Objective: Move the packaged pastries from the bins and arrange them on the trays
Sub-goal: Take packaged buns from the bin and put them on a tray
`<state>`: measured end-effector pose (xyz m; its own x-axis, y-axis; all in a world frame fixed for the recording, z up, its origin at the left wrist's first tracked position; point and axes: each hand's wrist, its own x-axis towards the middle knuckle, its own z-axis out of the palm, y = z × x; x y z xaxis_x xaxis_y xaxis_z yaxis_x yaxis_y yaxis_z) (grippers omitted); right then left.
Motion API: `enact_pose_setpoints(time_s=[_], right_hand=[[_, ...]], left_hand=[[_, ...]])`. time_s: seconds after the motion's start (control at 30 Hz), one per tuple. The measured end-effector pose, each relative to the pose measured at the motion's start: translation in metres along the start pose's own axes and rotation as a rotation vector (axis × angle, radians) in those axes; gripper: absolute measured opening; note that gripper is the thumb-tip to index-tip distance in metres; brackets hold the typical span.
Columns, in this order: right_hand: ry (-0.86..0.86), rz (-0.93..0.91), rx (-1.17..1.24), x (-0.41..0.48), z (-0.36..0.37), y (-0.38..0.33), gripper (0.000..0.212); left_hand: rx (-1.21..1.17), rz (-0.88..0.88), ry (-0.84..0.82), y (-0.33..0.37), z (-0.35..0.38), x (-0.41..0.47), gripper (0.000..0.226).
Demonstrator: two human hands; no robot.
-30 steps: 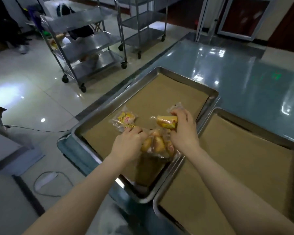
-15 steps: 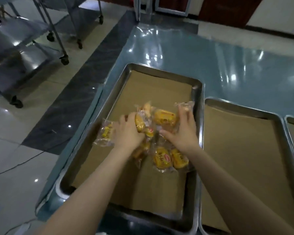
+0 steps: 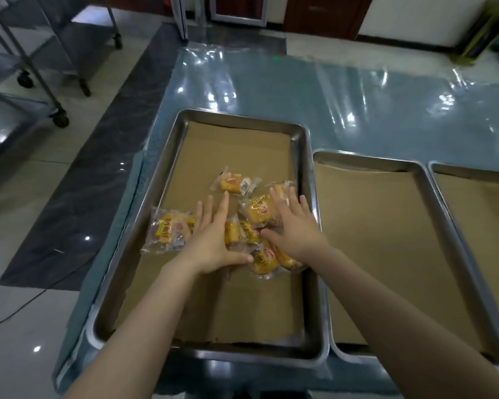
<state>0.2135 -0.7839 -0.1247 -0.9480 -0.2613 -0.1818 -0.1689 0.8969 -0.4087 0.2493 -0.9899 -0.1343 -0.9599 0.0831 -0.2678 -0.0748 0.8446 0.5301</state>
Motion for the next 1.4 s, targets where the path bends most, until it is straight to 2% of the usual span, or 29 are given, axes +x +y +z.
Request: enact_pose_setpoints(time_s=[0.1,0.17,0.33,0.63,0.77,0.9,1.27,1.4], right_hand=[[0.041,-0.077,0.014,-0.016,-0.017,0.007,0.084],[0.061,-0.125,0.021,-0.027,-0.031,0.013,0.079],[0.127,-0.172,0.061,-0.061,-0.071,0.050,0.064],[0.178,-0.245,-0.165,-0.154,-0.144,0.212,0.055],[0.163,-0.205,-0.153,-0.195,-0.180,0.290,0.054],[0.196,-0.185,-0.162,-0.223,-0.222,0.343,0.050],[0.638,-0.077,-0.071,-0.250,-0.332,0.440,0.025],[0.792,-0.070,-0.030,-0.257,-0.378,0.483,0.023]], left_hand=[[0.077,0.147,0.070,0.014,-0.001,-0.014,0.129],[0.125,0.217,0.158,0.030,-0.001,-0.020,0.114],[0.269,0.293,0.293,0.092,0.010,-0.025,0.086],[0.324,0.358,0.301,0.262,0.111,-0.037,0.073],[0.299,0.398,0.299,0.346,0.159,-0.042,0.065],[0.242,0.443,0.281,0.414,0.177,-0.035,0.062],[0.175,0.688,0.343,0.565,0.174,0.023,0.051],[0.173,0.738,0.354,0.615,0.179,0.040,0.049]])
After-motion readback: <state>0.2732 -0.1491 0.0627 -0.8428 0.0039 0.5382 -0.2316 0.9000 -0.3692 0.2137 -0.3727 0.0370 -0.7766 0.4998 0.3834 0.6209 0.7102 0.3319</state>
